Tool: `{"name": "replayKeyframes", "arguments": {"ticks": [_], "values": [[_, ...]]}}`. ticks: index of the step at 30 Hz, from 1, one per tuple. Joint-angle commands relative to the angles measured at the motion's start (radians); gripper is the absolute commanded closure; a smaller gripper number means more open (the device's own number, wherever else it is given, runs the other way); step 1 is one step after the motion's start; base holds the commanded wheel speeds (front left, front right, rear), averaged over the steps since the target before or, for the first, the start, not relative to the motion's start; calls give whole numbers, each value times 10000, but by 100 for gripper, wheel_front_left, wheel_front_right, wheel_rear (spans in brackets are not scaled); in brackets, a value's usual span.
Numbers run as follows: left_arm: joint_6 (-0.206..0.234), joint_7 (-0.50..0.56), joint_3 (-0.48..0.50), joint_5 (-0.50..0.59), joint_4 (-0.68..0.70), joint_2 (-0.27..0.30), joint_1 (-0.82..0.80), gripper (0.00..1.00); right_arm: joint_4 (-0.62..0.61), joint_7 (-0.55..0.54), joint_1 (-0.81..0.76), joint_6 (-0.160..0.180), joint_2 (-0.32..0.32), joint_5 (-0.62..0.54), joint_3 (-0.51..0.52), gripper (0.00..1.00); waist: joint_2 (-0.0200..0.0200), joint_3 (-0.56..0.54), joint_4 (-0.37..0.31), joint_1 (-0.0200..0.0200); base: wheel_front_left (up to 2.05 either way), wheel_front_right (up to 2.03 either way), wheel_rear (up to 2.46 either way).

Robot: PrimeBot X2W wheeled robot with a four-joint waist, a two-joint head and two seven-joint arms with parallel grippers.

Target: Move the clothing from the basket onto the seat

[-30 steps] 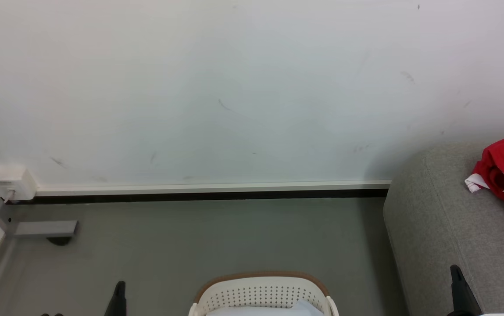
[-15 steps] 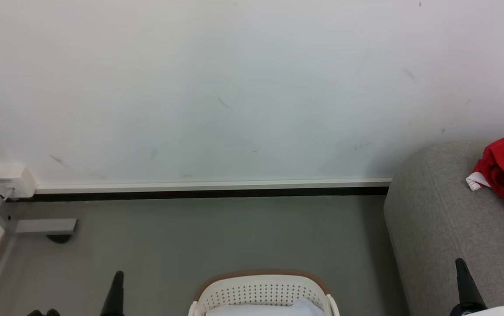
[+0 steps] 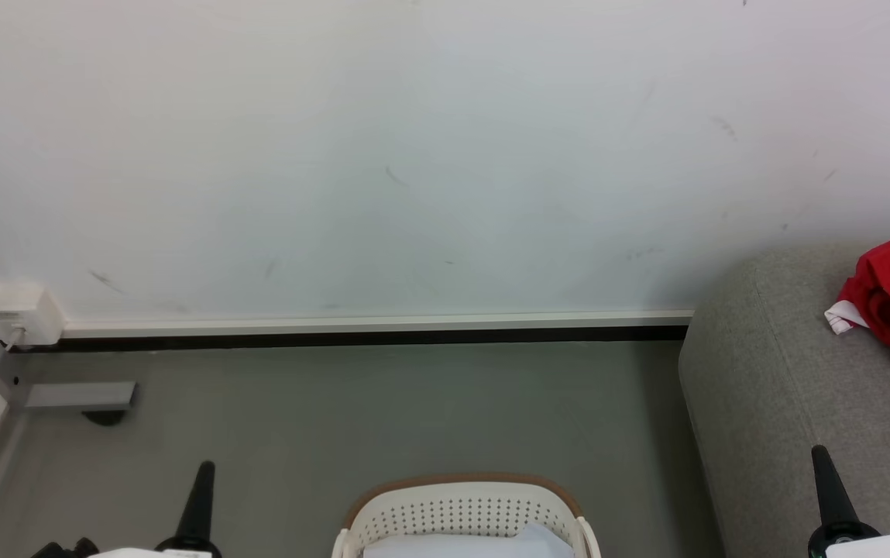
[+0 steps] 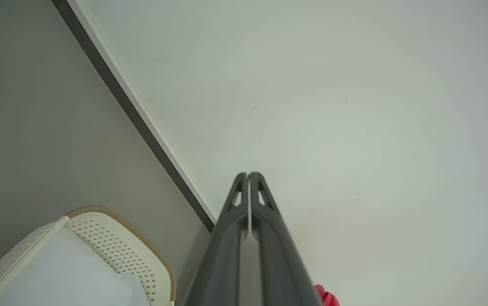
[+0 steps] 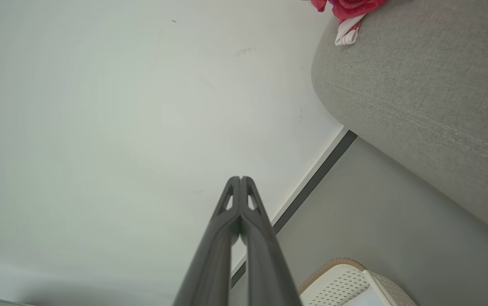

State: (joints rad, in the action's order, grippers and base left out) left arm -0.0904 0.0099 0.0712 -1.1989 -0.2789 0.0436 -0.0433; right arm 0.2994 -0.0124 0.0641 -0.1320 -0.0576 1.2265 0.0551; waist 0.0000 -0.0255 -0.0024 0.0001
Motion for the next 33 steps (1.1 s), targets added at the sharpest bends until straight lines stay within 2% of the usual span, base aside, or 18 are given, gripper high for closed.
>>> {"name": "replayKeyframes", "arguments": {"ticks": [1,33], "values": [[-54,76,62,-207,108,78,-196,100,-125,-64,234,14,-14,214,63,100,0,5,1,-1,0,0,0],[-327,767,343,-2991,277,95,-558,100,-439,-747,418,21,50,2761,449,100,0,186,16,-1,0,0,0]]}}
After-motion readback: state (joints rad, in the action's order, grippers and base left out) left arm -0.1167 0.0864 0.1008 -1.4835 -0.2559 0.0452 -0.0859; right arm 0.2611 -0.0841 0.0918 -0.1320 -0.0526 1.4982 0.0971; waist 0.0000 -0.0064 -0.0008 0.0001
